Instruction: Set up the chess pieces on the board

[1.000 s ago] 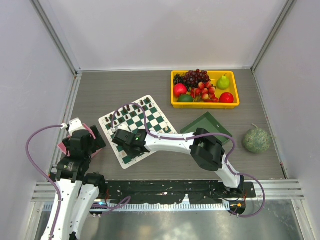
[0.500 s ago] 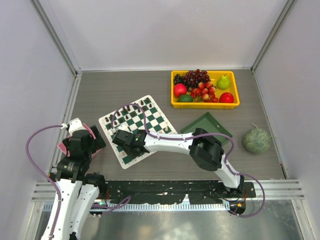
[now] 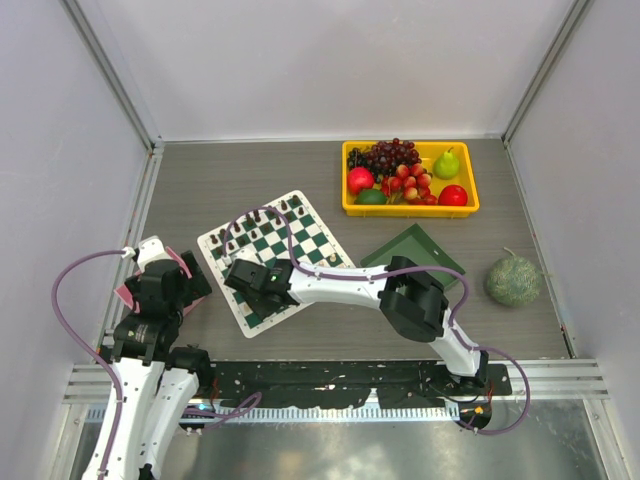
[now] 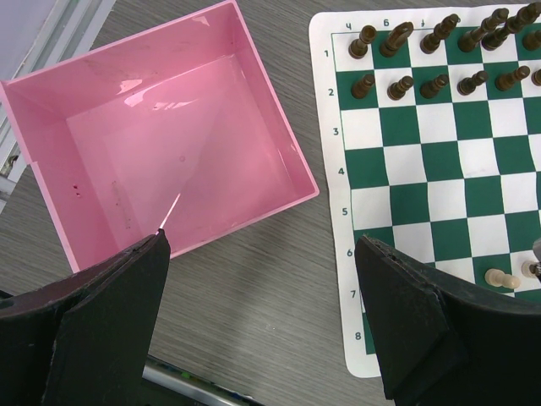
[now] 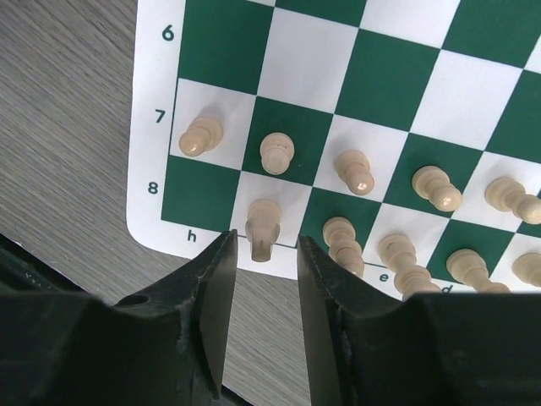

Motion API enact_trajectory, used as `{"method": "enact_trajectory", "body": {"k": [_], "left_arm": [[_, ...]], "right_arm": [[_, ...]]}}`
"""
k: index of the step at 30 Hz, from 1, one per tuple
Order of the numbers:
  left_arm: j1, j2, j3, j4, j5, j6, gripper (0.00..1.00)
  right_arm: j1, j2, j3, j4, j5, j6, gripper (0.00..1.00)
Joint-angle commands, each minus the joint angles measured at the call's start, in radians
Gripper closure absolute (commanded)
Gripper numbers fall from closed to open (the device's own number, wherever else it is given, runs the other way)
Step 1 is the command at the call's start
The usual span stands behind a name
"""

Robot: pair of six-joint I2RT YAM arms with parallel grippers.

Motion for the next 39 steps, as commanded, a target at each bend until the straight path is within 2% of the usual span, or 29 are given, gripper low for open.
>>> {"method": "enact_trajectory", "body": {"k": [1,7,10,13,19,25,31,39], "left_arm": [[0.006,0.003,0.006,0.034,-0.012,0.000,0.01],[0.006,0.005,0.006,0.033,-0.012,0.002,0.01],[0.006,0.006,0.007,0.031,-0.012,-0.001,0.01],[0.006,0.009,0.006,0.033,-0.010,-0.001,0.01],[0.006,0.017,0.009,0.033,-0.004,0.000,0.01],[0.006,0.025,0.007,0.034,0.003,0.002,0.01],[0.006,0.029,0.009,0.036,0.003,0.003,0.01],[0.006,0.040,0.009,0.033,0.002,0.000,0.01]], "right_arm": [[-0.002,-0.108,0.042,0.005,0.042,-0.021,0.58],[-0.007,-0.227,-0.009,0.027,0.079,-0.032,0.51],[-0.019,-0.322,-0.090,0.059,0.135,-0.032,0.46],[-0.057,-0.410,-0.173,0.068,0.210,-0.015,0.45],[-0.226,-0.695,-0.455,0.109,0.235,0.071,0.45],[-0.456,-0.890,-0.708,0.126,0.234,0.059,0.45],[-0.640,-0.953,-0.818,0.128,0.134,0.009,0.44],[-0.731,-0.934,-0.860,0.129,0.083,-0.012,0.43]]}}
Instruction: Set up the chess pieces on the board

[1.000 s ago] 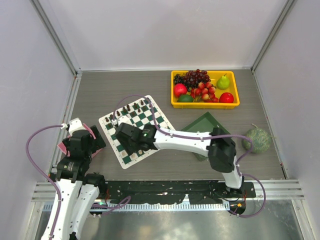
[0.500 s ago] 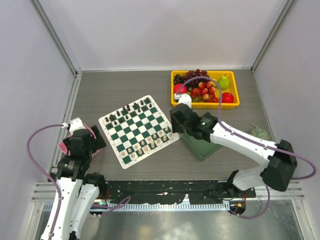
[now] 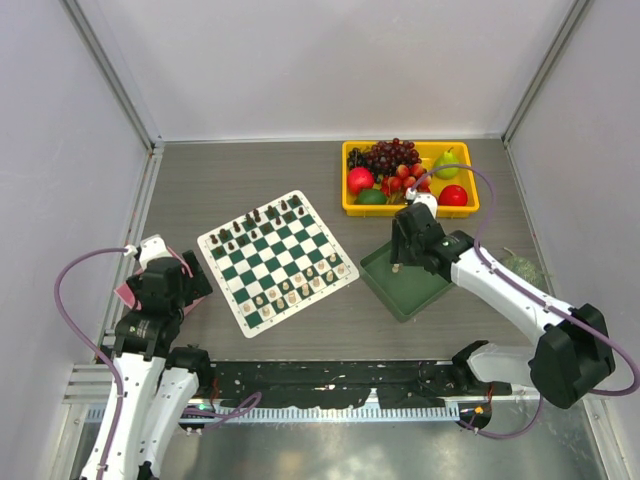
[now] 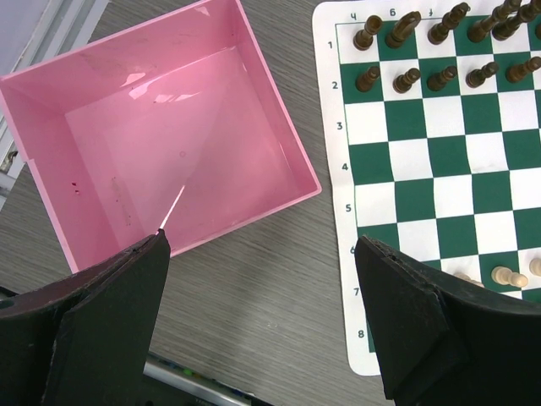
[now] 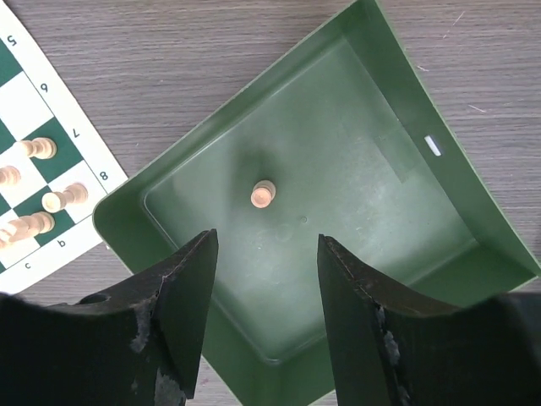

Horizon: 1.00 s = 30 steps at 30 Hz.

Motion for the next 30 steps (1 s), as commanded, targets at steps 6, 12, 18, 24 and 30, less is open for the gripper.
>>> {"method": "enact_trajectory", "body": {"k": [6,12,18,24,30], "left_arm": [[0.006,0.018,0.010,0.031,0.002,0.001,0.01],[0.006,0.021,0.010,0.031,0.005,-0.001,0.01],[0.006,0.021,0.010,0.031,0.005,-0.001,0.01],[0.006,0.022,0.010,0.034,0.010,0.002,0.01],[0.006,0.022,0.009,0.034,0.007,-0.001,0.01]], "right_arm": [[-0.062,0.022,-0.015,0.040,-0.044,-0.035,0.43],[-0.076,0.073,-0.017,0.060,-0.082,-0.042,0.43],[-0.079,0.105,-0.014,0.077,-0.104,-0.045,0.43],[-0.082,0.155,-0.003,0.081,-0.102,-0.054,0.45],[-0.087,0.209,0.015,0.107,-0.130,-0.071,0.53]]}}
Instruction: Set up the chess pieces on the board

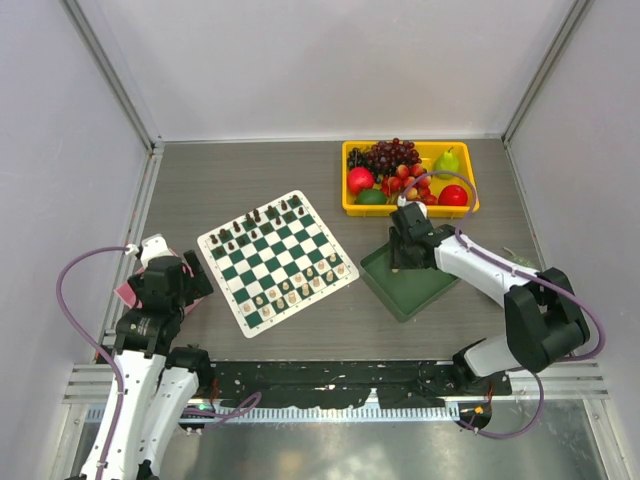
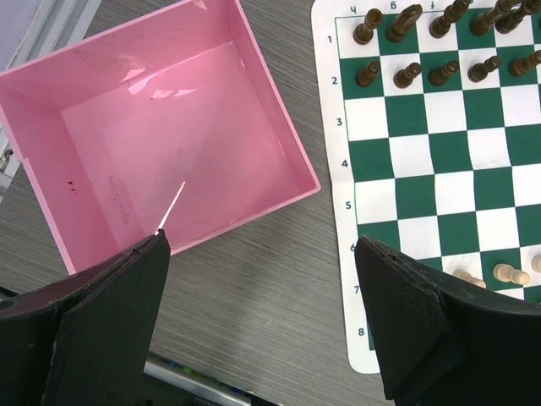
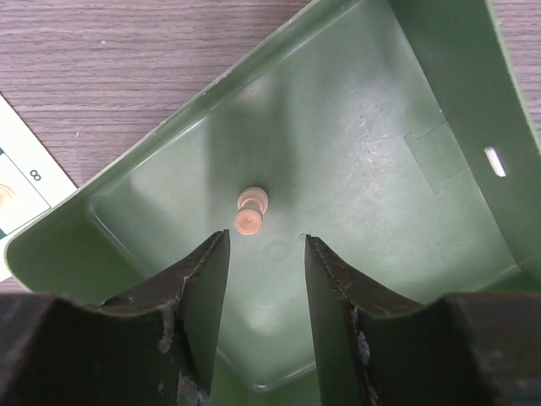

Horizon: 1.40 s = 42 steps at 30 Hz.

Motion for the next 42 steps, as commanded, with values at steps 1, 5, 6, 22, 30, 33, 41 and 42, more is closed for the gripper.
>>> {"method": "enact_trajectory", "body": {"k": [1,5,6,22,30,33,41,42], "left_arm": [[0.006,0.006,0.012,0.034,-0.001,-0.001,0.01],[0.006,0.008,0.012,0.032,-0.001,-0.001,0.01],[0.006,0.008,0.010,0.032,-0.001,0.001,0.01],[0.007,0.009,0.010,0.032,0.001,-0.001,0.01],[0.007,0.008,0.010,0.032,0.002,0.001,0.01],[0.007,0.011,0.010,0.032,0.002,0.001,0.01],[0.006,0.006,0.010,0.032,0.004,0.002,0.01],[0.007,0.008,0.012,0.034,0.004,0.001,0.01]], "right_arm": [[-0.005,0.031,0.037,0.044,-0.029,-0.025,0.55],[-0.007,0.051,0.049,0.047,-0.056,-0.028,0.57],[-0.007,0.051,0.046,0.050,-0.062,-0.026,0.57],[-0.007,0.099,0.063,0.078,-0.022,-0.060,0.65],[-0.007,0.114,0.063,0.083,-0.026,-0.069,0.67],[-0.005,0.117,0.066,0.081,-0.027,-0.071,0.69],[-0.008,0.113,0.067,0.078,-0.032,-0.069,0.76],[-0.007,0.111,0.070,0.072,-0.032,-0.071,0.77]]}}
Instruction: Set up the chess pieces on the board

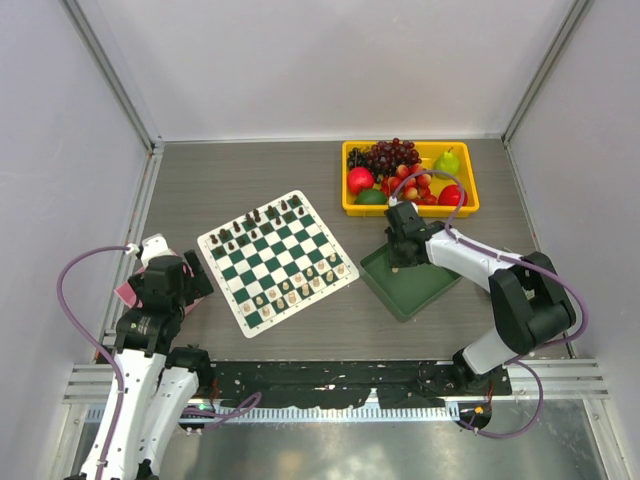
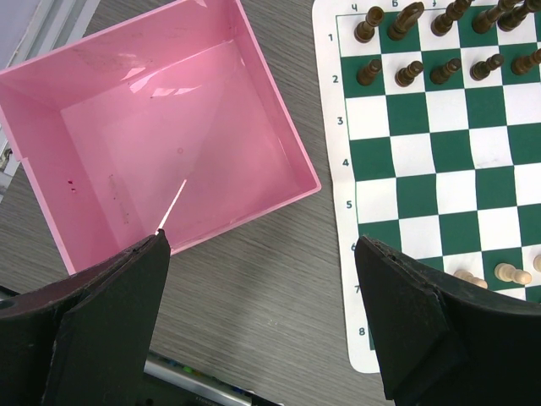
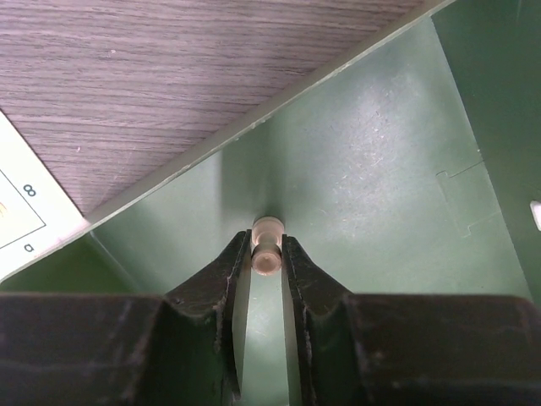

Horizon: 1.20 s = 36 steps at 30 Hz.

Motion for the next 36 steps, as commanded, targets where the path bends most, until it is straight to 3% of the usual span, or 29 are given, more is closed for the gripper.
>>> {"method": "enact_trajectory", "body": {"k": [1,13,20,29,36], "left_arm": [[0.007,0.001,0.010,0.034,0.004,0.001,0.01],[0.005,-0.002,0.009,0.035,0.005,0.004,0.01],[0.007,-0.008,0.010,0.035,0.005,0.005,0.01],[0.014,-0.029,0.010,0.029,-0.016,0.002,0.01],[0.018,-0.068,0.007,0.025,-0.053,-0.005,0.01]], "right_arm": [[-0.002,-0.010,0.045,0.006,0.011,-0.013,0.78],[0.016,-0.207,0.098,-0.104,-0.025,0.003,0.81],[0.200,-0.254,0.167,-0.147,0.004,0.066,0.81],[0.554,-0.022,0.442,-0.155,0.039,0.138,0.81],[0.717,0.212,0.709,-0.184,0.039,0.114,0.81]]}}
